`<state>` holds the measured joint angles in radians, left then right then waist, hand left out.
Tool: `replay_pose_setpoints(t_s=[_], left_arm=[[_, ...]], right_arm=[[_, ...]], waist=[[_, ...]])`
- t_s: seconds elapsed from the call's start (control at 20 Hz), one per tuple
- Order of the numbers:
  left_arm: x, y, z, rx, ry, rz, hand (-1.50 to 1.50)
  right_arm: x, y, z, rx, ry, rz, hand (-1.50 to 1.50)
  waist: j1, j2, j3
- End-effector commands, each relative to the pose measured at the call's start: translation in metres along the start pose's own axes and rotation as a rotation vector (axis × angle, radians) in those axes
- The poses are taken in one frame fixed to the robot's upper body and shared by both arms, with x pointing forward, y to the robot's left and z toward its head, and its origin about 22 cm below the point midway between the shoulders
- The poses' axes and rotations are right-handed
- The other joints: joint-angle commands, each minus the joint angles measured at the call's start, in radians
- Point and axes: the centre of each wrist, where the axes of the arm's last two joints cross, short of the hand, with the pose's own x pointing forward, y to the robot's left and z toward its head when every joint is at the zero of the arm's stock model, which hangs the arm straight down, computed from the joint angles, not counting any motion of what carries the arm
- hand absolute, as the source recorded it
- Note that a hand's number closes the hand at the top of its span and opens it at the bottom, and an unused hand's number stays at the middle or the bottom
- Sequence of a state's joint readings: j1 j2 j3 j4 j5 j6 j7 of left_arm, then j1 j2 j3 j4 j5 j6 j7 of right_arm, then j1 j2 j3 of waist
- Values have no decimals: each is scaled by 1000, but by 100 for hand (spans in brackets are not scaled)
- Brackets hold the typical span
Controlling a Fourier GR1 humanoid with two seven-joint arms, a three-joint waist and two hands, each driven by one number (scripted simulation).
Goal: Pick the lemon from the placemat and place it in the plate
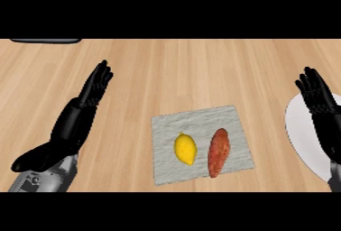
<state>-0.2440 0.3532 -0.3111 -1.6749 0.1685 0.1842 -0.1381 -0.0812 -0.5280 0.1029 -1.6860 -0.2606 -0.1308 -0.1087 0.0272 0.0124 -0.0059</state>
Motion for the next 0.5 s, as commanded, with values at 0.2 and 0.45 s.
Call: replay_pose_setpoints(t_s=[0.2, 0.45], left_arm=[[-31, 32, 6, 116, 270, -111, 0], [-48, 27, 18, 110, 380, -112, 0]], right_arm=[[44, 151, -23, 100, 82, -249, -150], [11, 144, -14, 218, 17, 424, 150]], waist=[[39, -1, 1], [34, -6, -6]])
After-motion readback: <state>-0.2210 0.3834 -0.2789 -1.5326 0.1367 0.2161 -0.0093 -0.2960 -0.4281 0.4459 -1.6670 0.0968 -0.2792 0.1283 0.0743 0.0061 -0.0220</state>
